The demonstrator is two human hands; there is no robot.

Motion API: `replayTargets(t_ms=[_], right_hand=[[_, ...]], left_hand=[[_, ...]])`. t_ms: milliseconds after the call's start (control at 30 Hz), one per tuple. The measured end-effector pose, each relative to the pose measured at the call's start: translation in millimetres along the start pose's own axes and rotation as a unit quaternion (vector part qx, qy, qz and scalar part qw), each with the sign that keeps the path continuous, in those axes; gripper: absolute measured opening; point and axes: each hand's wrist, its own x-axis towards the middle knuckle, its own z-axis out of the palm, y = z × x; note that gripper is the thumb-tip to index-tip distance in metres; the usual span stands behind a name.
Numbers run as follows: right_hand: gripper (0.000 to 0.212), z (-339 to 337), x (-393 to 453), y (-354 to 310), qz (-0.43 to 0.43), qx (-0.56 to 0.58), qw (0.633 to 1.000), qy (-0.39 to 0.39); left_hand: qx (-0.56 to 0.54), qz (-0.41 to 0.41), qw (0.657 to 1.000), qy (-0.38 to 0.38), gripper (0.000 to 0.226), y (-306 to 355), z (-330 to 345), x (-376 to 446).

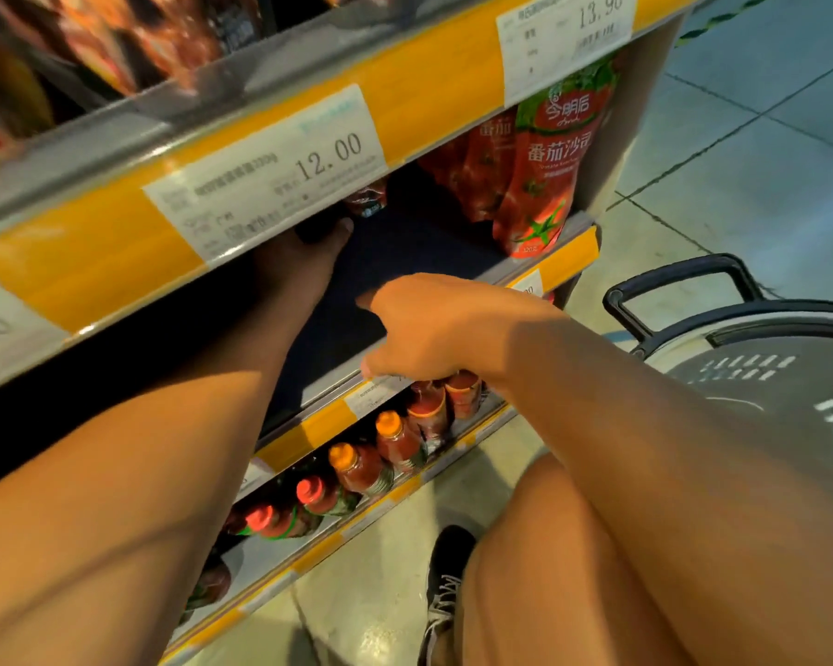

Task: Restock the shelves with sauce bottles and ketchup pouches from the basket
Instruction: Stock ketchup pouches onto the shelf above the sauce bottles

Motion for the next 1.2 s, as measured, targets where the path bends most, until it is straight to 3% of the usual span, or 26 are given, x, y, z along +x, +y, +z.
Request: replayTargets(t_ms=[100,233,333,433,533,600,733,933,1033,1200], right_hand=[[0.061,4.5,0.7,-9.9,-0.001,-0.002,1.0,0.024],[0.066,11.1,7.8,-17.9,0.009,0.01,0.999,0.04],[0.063,16.3,10.0,-27.1,0.005,0.025,0.998,0.049],[0.046,22.0,9.1,-41.6,-0.021,0.033,0.996,0.081],[0.063,27.4,10.2,-61.6,-0.055,0.04,0.993,0.099],[0.062,31.6,8.0,-80.7,-0.081,0.051,0.99,0.1],[0.066,40.4,4.4,-129.1,-0.14,0.061,0.984,0.089],[0.062,69.1,-2.8,-213.6,-0.232,0.071,0.968,0.059],[0.06,91.5,-9.6,-251.9,-0.279,0.065,0.957,0.037],[0.051,121.9,-17.2,-303.9,-0.33,0.07,0.94,0.045]], left_hand=[[-0.026,-0.007,0.999,-0.021,0.064,-3.2,-19.2,-27.2],[-0.139,-0.032,0.988,-0.062,0.044,-4.2,-53.7,-61.3],[-0.135,-0.037,0.987,-0.078,0.026,-16.2,-85.4,-82.5],[-0.117,-0.05,0.988,-0.089,0.026,-31.4,-119.2,-103.9],[-0.11,-0.055,0.988,-0.089,0.023,-46.2,-159.8,-127.0],[-0.094,-0.039,0.991,-0.087,0.025,-56.4,-192.8,-151.3],[-0.009,-0.004,0.996,-0.086,0.045,-64.5,-256.6,-216.2],[0.105,-0.004,0.994,-0.028,0.035,-84.2,-338.1,-313.9],[0.109,-0.035,0.993,0.01,0.029,-88.6,-375.5,-346.6],[0.098,-0.06,0.984,0.133,0.03,-103.6,-424.6,-384.0]])
